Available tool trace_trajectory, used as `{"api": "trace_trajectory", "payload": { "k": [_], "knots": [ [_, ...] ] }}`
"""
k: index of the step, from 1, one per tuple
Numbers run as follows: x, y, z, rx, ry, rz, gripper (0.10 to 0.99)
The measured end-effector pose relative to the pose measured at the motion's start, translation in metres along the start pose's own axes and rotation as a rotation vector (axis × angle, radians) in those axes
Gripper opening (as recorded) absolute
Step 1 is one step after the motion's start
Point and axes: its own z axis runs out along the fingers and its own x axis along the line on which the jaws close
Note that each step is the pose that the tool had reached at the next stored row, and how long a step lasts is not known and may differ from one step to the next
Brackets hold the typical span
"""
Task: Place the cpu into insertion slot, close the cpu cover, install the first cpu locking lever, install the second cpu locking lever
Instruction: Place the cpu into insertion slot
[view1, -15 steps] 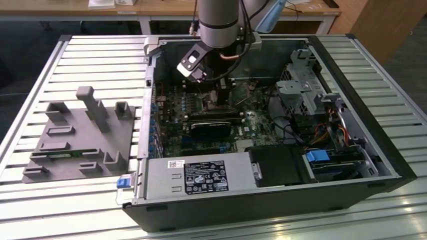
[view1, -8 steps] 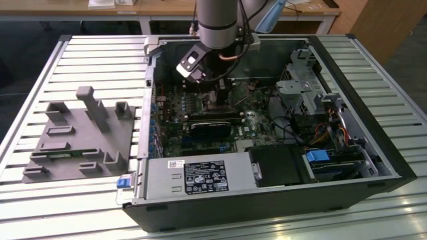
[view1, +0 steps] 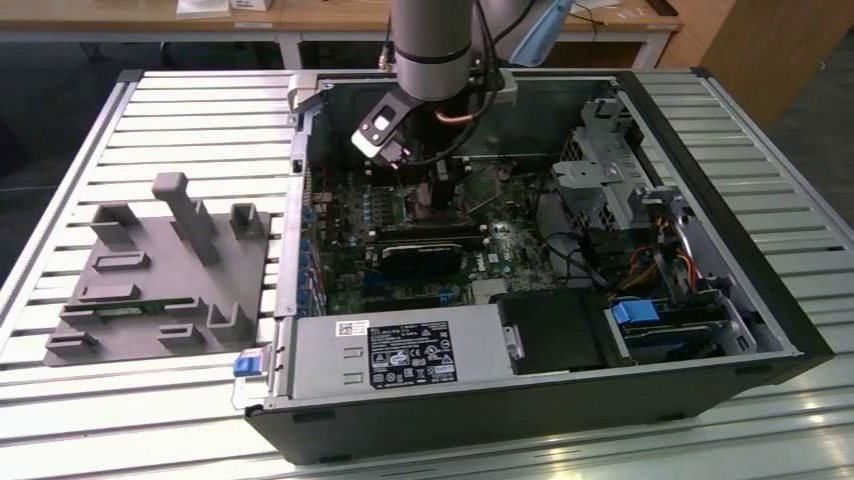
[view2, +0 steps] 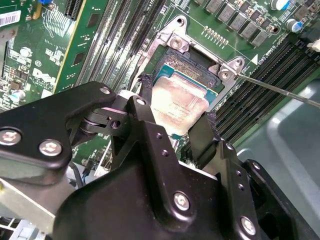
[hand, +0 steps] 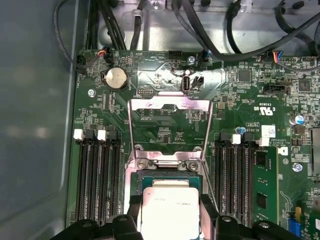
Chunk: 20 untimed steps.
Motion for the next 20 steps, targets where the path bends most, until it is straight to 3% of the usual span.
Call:
{"api": "trace_trajectory", "payload": {
  "k": [14, 20],
  "knots": [
    [0.0000, -0.0013, 0.0109, 0.000, 0.0017, -0.002, 0.537],
    [0.0006, -0.0021, 0.0129, 0.000, -0.0015, 0.032, 0.537]
  ]
}}
